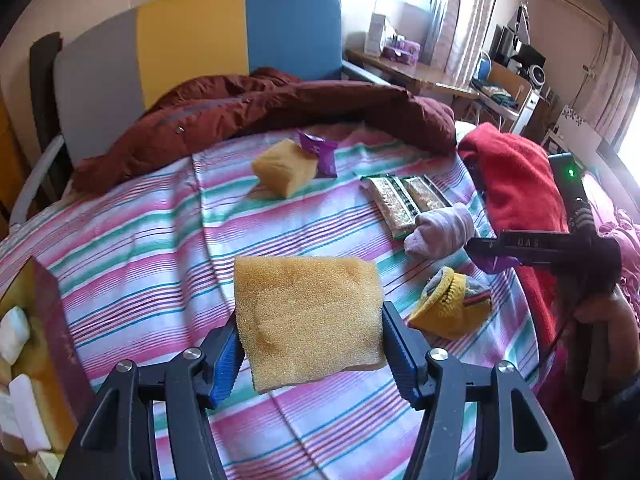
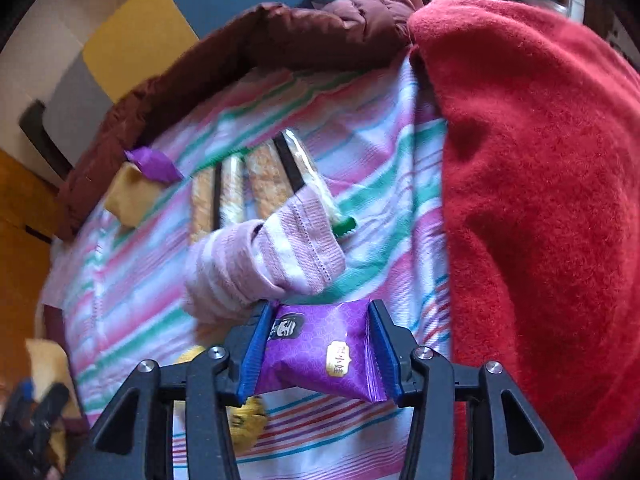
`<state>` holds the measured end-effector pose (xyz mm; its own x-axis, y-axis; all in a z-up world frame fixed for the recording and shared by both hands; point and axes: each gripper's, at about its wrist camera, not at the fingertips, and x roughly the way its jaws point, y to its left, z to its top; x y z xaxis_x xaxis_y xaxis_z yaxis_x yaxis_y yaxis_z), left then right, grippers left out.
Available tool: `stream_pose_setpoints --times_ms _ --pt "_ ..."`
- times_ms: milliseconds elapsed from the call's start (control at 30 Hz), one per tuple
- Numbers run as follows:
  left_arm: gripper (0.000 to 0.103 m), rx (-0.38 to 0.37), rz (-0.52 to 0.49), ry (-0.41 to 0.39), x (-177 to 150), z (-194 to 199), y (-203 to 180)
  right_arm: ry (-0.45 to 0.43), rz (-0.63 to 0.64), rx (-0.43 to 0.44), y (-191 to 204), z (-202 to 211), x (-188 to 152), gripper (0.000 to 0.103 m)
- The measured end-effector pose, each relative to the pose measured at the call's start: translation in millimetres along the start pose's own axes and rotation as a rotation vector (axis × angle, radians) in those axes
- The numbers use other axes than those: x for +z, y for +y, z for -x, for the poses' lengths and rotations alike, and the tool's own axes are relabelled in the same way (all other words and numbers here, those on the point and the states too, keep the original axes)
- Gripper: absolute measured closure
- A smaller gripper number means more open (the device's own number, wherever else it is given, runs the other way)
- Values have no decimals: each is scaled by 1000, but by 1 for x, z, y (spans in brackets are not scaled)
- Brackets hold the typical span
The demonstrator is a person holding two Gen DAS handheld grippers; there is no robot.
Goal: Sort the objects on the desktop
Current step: 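Grasp a yellow sponge with the left tool while the right tool holds the packet, then carry the sponge and purple packet over the gold tray with both tools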
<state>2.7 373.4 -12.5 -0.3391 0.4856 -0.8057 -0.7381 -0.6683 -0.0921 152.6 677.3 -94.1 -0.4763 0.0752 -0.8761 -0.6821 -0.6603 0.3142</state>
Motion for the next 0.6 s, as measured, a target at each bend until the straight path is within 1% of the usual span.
stream_pose_setpoints --times_ms 67,100,133,167,200,233,267,300,333,367,400,433,467,533,600 --pt "39 5 7 -9 -5 9 4 -17 -5 6 -10 10 -4 54" --pt "39 8 11 -14 -7 12 6 -24 -10 21 -14 16 -13 54" --pt "39 10 16 -18 -10 17 10 -36 -16 43 -2 22 -20 54" --pt "39 13 25 -21 -12 22 13 -56 -17 68 -16 47 -49 54" --pt "39 15 32 -23 -14 25 16 -77 -17 84 -8 52 -47 54" --pt "39 15 35 -25 -16 29 19 -90 -18 93 17 58 -38 54" --pt "39 21 39 -32 -19 33 22 -105 -17 114 19 75 -44 54" --pt "39 29 42 -37 -21 36 24 -112 -10 152 23 76 -41 54" --pt "39 32 44 -37 -23 38 26 -121 -1 183 33 68 -25 54" --pt "39 34 54 -40 -25 41 29 -140 23 224 38 76 -27 54" --pt "39 38 63 -41 -27 43 33 -148 39 254 45 74 -21 54" --pt "39 43 70 -41 -29 45 36 -149 51 287 39 85 -22 54" --pt "39 51 81 -43 -33 48 41 -145 66 310 47 85 -23 54" --pt "39 61 104 -46 -37 54 50 -138 108 324 71 76 -25 54" --pt "39 76 136 -54 -42 61 63 -121 133 349 103 56 -25 54"
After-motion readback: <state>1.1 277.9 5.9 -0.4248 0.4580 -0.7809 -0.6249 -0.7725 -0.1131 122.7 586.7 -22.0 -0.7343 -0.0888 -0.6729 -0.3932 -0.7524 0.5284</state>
